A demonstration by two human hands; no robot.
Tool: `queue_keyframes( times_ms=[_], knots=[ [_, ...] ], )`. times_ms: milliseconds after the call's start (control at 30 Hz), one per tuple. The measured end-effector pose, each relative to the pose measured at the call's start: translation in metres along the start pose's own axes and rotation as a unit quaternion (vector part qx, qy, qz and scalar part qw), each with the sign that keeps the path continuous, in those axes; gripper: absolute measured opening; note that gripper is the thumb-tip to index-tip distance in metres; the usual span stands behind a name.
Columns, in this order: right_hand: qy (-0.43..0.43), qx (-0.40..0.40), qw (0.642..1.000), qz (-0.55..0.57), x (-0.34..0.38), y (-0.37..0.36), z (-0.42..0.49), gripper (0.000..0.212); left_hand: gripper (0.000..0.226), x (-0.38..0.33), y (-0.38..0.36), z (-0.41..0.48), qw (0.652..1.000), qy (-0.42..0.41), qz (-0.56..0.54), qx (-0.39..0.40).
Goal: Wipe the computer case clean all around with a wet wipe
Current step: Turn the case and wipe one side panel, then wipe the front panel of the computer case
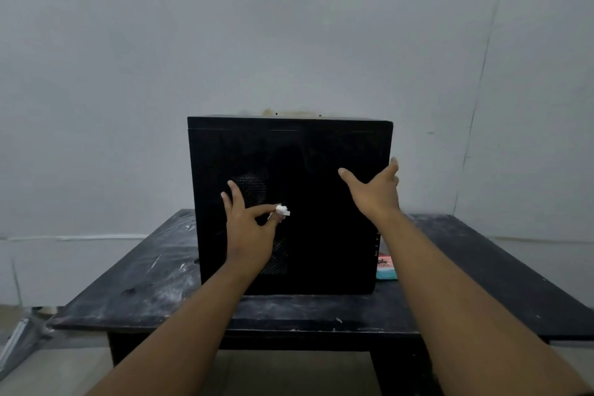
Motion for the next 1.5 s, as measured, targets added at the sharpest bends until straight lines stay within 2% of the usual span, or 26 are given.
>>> queue_keyframes(
  times_ms=[167, 433, 600, 733, 833, 900, 1000, 1067, 1100, 1167, 1267, 1400, 1433, 1500],
  knots=[
    [0.002, 0.009, 1.000, -0.025, -0.008, 0.004, 0.005, 0.115, 0.009, -0.004, -0.010, 0.000, 0.999, 0.006, -0.015, 0.034],
    [0.002, 0.009, 0.999, -0.035, 0.000, 0.008, -0.011, 0.103, 0.009, -0.005, -0.006, 0.005, 0.999, 0.014, -0.042, 0.031],
    [0.016, -0.077, 0.995, -0.057, 0.009, -0.007, -0.050, 0.095, 0.021, 0.010, 0.014, 0.025, 0.996, 0.058, -0.047, 0.054],
    [0.044, -0.125, 0.989, -0.058, 0.021, -0.024, -0.083, 0.088, 0.011, 0.013, 0.042, 0.048, 0.985, 0.112, -0.073, 0.108],
    [0.068, -0.150, 0.985, -0.045, 0.029, -0.041, -0.106, 0.085, 0.016, 0.007, 0.053, 0.057, 0.976, 0.143, -0.129, 0.101],
    [0.090, -0.169, 0.981, -0.016, 0.031, -0.049, -0.116, 0.075, 0.020, -0.003, 0.049, 0.053, 0.972, 0.145, -0.169, 0.072],
    [0.128, -0.202, 0.967, 0.083, 0.027, -0.044, -0.113, 0.039, 0.017, -0.030, 0.030, 0.032, 0.976, 0.120, -0.175, 0.041],
    [0.121, -0.192, 0.965, 0.133, 0.020, -0.036, -0.096, 0.023, 0.011, -0.044, 0.016, 0.015, 0.980, 0.092, -0.175, 0.035],
    [0.105, -0.179, 0.968, 0.141, 0.017, -0.032, -0.085, 0.022, 0.009, -0.050, 0.009, 0.007, 0.980, 0.079, -0.179, 0.034],
    [0.060, -0.147, 0.978, 0.138, 0.010, -0.022, -0.062, 0.031, 0.008, -0.060, -0.003, -0.007, 0.977, 0.060, -0.199, 0.043],
    [0.012, -0.079, 0.989, 0.120, 0.004, -0.010, -0.026, 0.066, 0.010, -0.070, -0.020, -0.021, 0.974, 0.041, -0.213, 0.060],
    [-0.041, 0.043, 0.979, 0.196, 0.001, -0.012, 0.009, 0.112, 0.014, -0.079, -0.030, -0.030, 0.969, 0.044, -0.231, 0.081],
    [-0.052, 0.069, 0.975, 0.204, -0.004, -0.017, 0.020, 0.119, 0.014, -0.079, -0.030, -0.030, 0.967, 0.045, -0.234, 0.088],
    [-0.047, 0.090, 0.976, 0.194, -0.019, -0.030, 0.039, 0.118, 0.017, -0.077, -0.027, -0.031, 0.964, 0.040, -0.238, 0.107]
  ],
)
Point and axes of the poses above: each hand's wrist, its own z-axis towards the middle knuckle, its own y-axis out of the back of the hand, x = y × z, the point moved 2 cm from there along z, towards the middle knuckle, and after that the axes turned 2 degrees about x, right-handed, at the moved point
